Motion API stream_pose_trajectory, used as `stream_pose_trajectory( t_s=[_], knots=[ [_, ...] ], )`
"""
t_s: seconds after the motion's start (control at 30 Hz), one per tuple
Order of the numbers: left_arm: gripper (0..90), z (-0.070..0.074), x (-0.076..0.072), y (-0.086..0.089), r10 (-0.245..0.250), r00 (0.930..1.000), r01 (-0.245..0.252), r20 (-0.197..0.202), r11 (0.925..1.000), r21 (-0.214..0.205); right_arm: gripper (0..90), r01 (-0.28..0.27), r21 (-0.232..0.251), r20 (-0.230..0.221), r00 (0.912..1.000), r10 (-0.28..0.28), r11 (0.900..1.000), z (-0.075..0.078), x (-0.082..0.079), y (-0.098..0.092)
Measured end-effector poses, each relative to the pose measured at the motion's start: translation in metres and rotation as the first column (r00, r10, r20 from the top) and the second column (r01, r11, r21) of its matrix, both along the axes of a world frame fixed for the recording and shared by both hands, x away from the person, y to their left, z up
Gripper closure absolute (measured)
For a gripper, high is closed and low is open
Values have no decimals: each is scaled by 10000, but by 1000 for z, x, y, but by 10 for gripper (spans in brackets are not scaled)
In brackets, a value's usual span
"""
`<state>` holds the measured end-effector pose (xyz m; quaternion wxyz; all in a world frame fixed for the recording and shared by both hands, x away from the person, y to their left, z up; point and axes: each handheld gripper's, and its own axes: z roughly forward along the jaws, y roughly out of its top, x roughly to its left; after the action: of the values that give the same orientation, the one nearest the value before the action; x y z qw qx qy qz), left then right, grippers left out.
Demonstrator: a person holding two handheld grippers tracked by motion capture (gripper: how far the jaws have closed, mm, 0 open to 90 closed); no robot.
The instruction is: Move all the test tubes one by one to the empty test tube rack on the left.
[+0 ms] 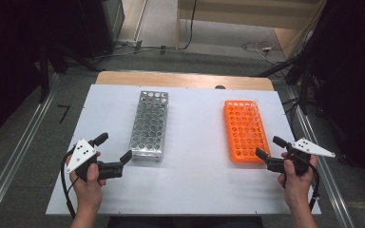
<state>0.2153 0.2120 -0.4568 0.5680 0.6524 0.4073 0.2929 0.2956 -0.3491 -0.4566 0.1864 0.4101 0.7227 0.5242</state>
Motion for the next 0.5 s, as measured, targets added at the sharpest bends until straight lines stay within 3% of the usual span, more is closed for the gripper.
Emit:
stream_pose_trajectory(
  t_s=[0.2, 0.23, 0.37, 0.5],
  knots=[
    [0, 0, 2, -1, -27, 10000, 26, -77, 9999, -122, 248, 330, 391, -599, 9977, -307, 9987, -3, 8, 10],
    [0, 0, 2, -1, -39, 9999, 38, -98, 10000, -62, 320, 425, 268, -830, 9957, -402, 9987, -5, 12, 17],
    [0, 0, 3, -2, -10, 9999, 8, -169, 9999, -152, 426, 559, -67, -1257, 9905, -564, 9984, -12, 20, 28],
    [0, 2, 3, -6, -66, 9999, 64, -150, 9999, -114, 498, 669, -524, -1183, 9903, -728, 9964, -13, 25, 38]
  ],
)
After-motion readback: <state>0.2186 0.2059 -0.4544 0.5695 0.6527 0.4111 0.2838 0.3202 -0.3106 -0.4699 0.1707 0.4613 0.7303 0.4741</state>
